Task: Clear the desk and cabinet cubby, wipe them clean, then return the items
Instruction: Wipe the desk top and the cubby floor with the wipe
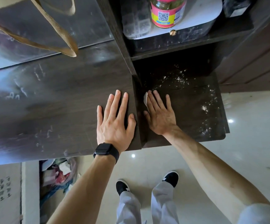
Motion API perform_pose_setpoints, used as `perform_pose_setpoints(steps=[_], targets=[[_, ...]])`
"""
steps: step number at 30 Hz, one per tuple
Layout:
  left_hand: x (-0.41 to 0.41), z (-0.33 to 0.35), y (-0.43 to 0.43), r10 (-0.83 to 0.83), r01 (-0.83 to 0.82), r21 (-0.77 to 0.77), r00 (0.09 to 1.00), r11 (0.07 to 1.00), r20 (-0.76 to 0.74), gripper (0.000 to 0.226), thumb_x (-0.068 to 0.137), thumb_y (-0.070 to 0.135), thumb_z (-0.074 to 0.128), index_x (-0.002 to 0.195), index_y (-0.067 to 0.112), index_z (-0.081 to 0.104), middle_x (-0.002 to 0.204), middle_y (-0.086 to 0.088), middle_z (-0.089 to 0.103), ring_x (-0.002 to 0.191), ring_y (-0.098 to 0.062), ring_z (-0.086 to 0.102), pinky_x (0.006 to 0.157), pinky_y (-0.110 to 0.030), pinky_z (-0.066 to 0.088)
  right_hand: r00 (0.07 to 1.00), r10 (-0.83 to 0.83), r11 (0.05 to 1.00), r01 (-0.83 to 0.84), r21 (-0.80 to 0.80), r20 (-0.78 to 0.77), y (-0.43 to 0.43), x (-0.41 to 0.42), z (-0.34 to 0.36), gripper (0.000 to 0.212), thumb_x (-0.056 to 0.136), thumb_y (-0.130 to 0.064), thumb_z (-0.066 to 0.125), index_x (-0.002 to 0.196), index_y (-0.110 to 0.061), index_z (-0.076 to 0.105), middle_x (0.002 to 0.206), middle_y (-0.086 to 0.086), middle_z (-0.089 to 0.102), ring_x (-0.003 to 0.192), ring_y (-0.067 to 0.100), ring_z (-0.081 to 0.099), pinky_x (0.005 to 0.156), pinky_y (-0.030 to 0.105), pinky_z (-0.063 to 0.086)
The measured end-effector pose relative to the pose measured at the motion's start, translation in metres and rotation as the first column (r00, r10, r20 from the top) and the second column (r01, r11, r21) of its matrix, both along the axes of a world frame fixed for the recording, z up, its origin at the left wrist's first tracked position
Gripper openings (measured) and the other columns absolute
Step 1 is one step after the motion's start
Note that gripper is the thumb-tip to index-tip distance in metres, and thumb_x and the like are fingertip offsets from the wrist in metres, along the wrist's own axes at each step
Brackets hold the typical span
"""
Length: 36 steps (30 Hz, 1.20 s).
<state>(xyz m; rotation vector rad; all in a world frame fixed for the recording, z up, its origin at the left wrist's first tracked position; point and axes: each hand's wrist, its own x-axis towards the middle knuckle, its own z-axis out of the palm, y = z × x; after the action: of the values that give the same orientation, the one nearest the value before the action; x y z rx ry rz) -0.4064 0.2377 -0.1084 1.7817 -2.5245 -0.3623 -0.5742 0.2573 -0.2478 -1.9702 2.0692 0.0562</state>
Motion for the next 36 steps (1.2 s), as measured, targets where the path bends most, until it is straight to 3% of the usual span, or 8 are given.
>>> perform_pose_setpoints(steps=[7,14,19,23,27,29,33,36], targets=[[0.000,0.000,0.000,-0.005,0.005,0.020,1.000,1.000,0.002,0.061,0.098,0.046,0.025,0.157,0.034,0.013,0.165,0.012,0.005,0.152,-0.007,-0.004,0.124,-0.045,-0.001,0.997,-0.073,0.996,0.075,0.055,-0.035,-0.056,-0.010,0.007,0.072,0.100,-0.053,0.010,0.156,-0.012,-0.011,0.166,0.003,-0.017,0.149,0.021,-0.026,0.121,0.054,-0.011],[0.001,-0.002,0.000,0.002,-0.002,-0.004,1.000,1.000,-0.016,0.062,0.096,0.044,0.031,0.156,0.032,0.021,0.165,0.009,0.013,0.152,-0.010,0.004,0.124,-0.048,0.006,0.998,0.001,0.996,0.005,0.088,-0.067,-0.093,-0.027,0.008,0.068,0.101,-0.047,0.011,0.157,-0.013,-0.006,0.167,0.000,-0.009,0.150,0.021,-0.023,0.121,0.054,-0.012],[0.003,-0.002,0.001,0.001,-0.001,0.008,1.000,1.000,-0.006,0.062,0.096,0.046,0.028,0.157,0.033,0.018,0.165,0.011,0.010,0.152,-0.008,0.000,0.124,-0.047,0.004,0.977,-0.203,0.972,0.209,0.112,-0.062,-0.091,-0.050,0.012,0.070,0.099,-0.044,0.013,0.157,-0.009,-0.006,0.166,0.004,-0.015,0.150,0.022,-0.023,0.121,0.051,-0.012],[0.003,-0.001,-0.001,-0.005,0.005,0.023,1.000,1.000,0.000,0.063,0.097,0.049,0.023,0.157,0.035,0.013,0.165,0.012,0.004,0.152,-0.008,-0.004,0.124,-0.047,0.001,0.781,-0.620,0.768,0.623,0.147,-0.076,-0.073,-0.075,0.014,0.078,0.098,-0.054,0.004,0.155,-0.002,-0.007,0.165,0.012,-0.015,0.151,0.025,-0.022,0.122,0.049,-0.012],[0.002,-0.001,0.000,-0.022,0.022,0.026,1.000,0.999,-0.001,0.062,0.098,0.050,0.021,0.157,0.035,0.009,0.165,0.012,0.002,0.152,-0.008,-0.006,0.124,-0.046,-0.001,0.601,-0.797,0.588,0.795,0.149,-0.064,-0.028,-0.063,0.015,0.088,0.096,-0.062,0.003,0.154,0.003,-0.005,0.164,0.018,-0.016,0.151,0.029,-0.022,0.122,0.052,-0.007],[0.003,-0.001,-0.001,-0.027,0.027,0.020,1.000,0.999,-0.007,0.062,0.098,0.049,0.023,0.157,0.035,0.010,0.165,0.011,0.003,0.152,-0.009,-0.005,0.124,-0.046,-0.001,0.617,-0.786,0.607,0.782,0.142,-0.036,-0.002,-0.053,0.017,0.089,0.096,-0.062,0.002,0.154,0.004,-0.005,0.163,0.020,-0.016,0.151,0.029,-0.021,0.123,0.051,-0.005],[0.004,-0.002,-0.001,-0.029,0.029,0.012,0.999,0.999,-0.022,0.062,0.099,0.048,0.025,0.157,0.033,0.011,0.165,0.010,0.005,0.152,-0.010,-0.003,0.124,-0.048,0.001,0.751,-0.660,0.748,0.657,0.088,-0.004,0.037,-0.045,0.017,0.081,0.098,-0.059,-0.002,0.155,-0.001,-0.006,0.165,0.014,-0.015,0.151,0.026,-0.020,0.124,0.048,-0.004],[0.004,-0.003,-0.001,-0.031,0.031,0.011,0.999,0.999,-0.030,0.062,0.099,0.048,0.024,0.157,0.033,0.012,0.165,0.010,0.005,0.152,-0.010,-0.003,0.124,-0.048,0.000,0.784,-0.618,0.783,0.620,-0.051,0.057,0.057,-0.045,0.019,0.072,0.103,-0.051,0.004,0.157,-0.004,0.006,0.167,0.011,-0.001,0.154,0.024,-0.006,0.125,0.046,0.003]])
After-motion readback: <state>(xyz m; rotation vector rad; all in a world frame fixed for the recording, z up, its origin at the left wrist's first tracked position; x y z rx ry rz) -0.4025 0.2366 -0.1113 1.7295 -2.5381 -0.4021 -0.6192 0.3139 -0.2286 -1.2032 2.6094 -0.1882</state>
